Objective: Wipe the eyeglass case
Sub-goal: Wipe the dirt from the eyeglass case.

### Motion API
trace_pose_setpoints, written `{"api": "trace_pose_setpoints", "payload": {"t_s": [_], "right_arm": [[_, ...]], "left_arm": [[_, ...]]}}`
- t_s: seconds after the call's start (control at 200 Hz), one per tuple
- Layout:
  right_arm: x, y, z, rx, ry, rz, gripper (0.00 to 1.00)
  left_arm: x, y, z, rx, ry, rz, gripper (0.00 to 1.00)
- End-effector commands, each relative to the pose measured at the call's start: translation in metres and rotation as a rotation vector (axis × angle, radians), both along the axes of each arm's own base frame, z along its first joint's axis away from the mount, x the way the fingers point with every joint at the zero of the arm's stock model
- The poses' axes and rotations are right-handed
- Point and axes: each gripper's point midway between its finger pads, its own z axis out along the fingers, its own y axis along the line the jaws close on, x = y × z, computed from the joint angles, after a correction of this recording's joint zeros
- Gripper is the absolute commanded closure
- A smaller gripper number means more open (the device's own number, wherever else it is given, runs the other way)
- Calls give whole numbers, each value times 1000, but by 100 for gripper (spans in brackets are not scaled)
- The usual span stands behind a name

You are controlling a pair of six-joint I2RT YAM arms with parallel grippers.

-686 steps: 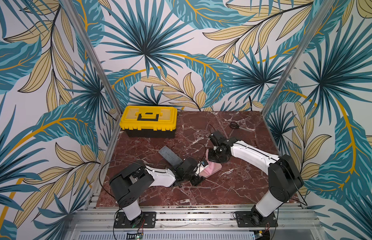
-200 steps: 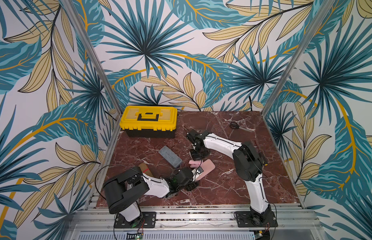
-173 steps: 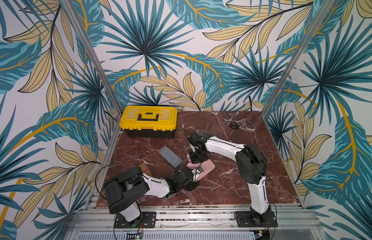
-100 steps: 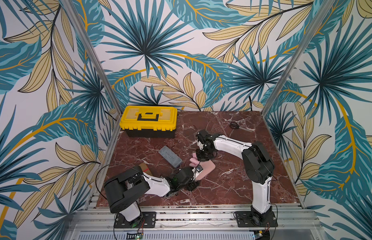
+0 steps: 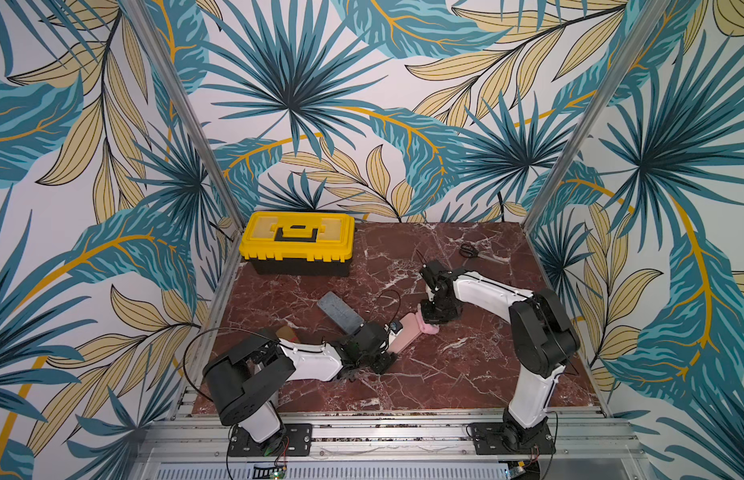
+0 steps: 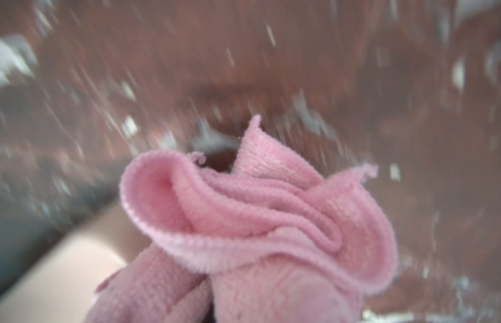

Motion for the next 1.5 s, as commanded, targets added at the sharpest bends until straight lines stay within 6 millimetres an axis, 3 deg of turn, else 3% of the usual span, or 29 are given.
{"api": "trace_pose_setpoints", "payload": {"t_s": [0.0,0.18,0.275,0.436,0.641,0.756,0.886,1.027,1.082,1.167,1.252,1.372,1.492], "right_arm": [[-34,10,7,108,88,-43,100],[13,-22,1,47,32,-267,100],[23,-23,-7,36,3,-371,100],[7,24,-8,166,-66,-427,100],[-43,101,14,345,-71,-369,100],[-38,117,30,390,-95,-343,100],[6,94,34,297,-179,-332,100],[56,21,18,71,-227,-368,100],[62,-4,19,-41,-248,-331,100],[53,-22,30,-150,-256,-254,100],[31,-14,45,-118,-236,-188,100],[-3,27,56,49,-188,-177,100],[-15,63,36,204,-104,-265,100]], "left_arm": [[-10,7,-20,66,147,25,100],[-17,-4,-15,38,212,-13,100],[-20,-6,-15,39,244,-13,100],[-19,-13,-16,22,269,-9,100],[-15,-16,-18,17,244,-18,100],[-16,-18,-17,15,239,-40,100],[-21,-19,-15,13,220,-72,100],[-25,-14,-15,15,202,-86,100],[-26,-12,-15,16,198,-83,100],[-24,-9,-16,24,185,-69,100],[-20,-7,-17,32,168,-50,100],[-16,-8,-15,22,150,-37,100],[-15,-10,-14,16,145,-42,100]]}}
